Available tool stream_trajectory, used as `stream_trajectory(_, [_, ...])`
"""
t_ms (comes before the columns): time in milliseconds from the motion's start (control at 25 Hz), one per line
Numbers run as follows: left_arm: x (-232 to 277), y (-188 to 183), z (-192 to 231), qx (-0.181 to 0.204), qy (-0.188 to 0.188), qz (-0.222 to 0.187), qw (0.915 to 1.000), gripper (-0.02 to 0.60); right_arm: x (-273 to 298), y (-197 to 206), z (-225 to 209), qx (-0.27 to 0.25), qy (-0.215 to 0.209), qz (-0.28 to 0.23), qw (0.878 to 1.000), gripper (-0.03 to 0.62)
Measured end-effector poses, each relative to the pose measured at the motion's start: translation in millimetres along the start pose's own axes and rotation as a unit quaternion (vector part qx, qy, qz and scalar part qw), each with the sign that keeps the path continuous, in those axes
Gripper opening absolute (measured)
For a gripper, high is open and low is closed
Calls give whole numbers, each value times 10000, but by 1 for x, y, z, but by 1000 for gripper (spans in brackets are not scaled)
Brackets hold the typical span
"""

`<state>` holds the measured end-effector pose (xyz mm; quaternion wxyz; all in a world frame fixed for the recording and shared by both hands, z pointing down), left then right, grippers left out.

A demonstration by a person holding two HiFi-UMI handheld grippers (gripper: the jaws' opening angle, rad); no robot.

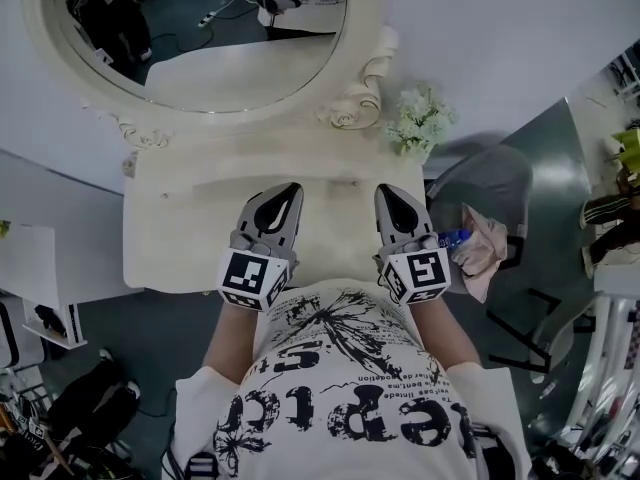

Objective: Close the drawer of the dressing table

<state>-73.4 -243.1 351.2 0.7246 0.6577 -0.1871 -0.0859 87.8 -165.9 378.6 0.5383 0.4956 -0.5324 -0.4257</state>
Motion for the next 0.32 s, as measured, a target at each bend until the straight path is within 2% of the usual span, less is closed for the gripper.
stream_trajectory(320, [-1, 1, -2, 35, -13, 54, 10000, 20, 1, 2, 2, -59, -14, 68, 10000, 17])
Point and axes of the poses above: the fingertips, and each gripper's own axes: x forward along the fingers, z to its left, y out of its underside, the point moved 4 cm from there along -x, backward along the fingers, and after that the axes turned 7 degrees about y, right-handed, at the moved point
